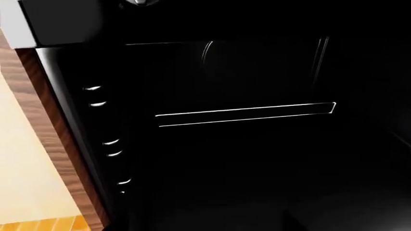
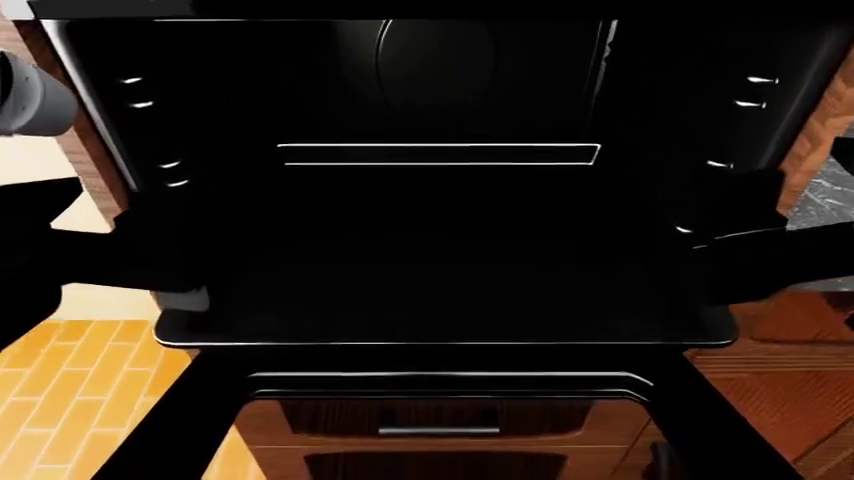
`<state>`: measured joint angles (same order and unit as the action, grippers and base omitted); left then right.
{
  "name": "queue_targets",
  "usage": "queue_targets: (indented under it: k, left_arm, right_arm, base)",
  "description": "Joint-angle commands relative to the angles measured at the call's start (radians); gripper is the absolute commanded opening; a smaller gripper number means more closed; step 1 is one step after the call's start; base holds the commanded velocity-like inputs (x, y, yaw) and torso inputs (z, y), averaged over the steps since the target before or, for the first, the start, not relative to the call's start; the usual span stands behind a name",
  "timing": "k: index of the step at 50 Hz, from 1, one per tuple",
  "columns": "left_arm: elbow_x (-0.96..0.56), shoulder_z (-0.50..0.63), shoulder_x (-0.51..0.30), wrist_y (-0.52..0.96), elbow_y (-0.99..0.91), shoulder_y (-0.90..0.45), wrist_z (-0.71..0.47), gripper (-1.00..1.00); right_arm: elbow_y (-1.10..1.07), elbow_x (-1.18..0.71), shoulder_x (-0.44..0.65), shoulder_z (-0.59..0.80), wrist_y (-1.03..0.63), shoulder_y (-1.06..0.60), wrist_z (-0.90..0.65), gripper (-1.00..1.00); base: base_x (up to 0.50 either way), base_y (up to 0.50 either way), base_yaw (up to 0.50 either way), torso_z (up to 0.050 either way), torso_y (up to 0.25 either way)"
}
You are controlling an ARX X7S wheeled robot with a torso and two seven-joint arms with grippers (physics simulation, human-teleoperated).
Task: Fully slide the oven rack out.
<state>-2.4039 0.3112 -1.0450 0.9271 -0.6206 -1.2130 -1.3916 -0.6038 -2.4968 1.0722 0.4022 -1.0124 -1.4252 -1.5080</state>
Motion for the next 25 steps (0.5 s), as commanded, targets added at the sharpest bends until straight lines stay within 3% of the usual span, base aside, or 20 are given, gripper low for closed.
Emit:
queue_targets:
  k: [1, 25]
  left_arm:
    - [-0.035, 0.039, 0.001, -0.002, 0.015, -0.053, -0.020, 1.00]
    - [-0.055, 0.103, 0.025, -0.001, 0.020, -0.140, -0.040, 1.00]
  right_arm:
    - [0.037, -0.034, 0.007, 0.101, -0.007, -0.121, -0.007, 1.00]
    - [-0.025, 0.034, 0.054, 0.092, 0.043, -0.034, 0.071, 1.00]
  base:
    - [0.00, 0.00, 0.00, 0.000, -0.209]
    - [0.00, 0.00, 0.00, 0.000, -0.248]
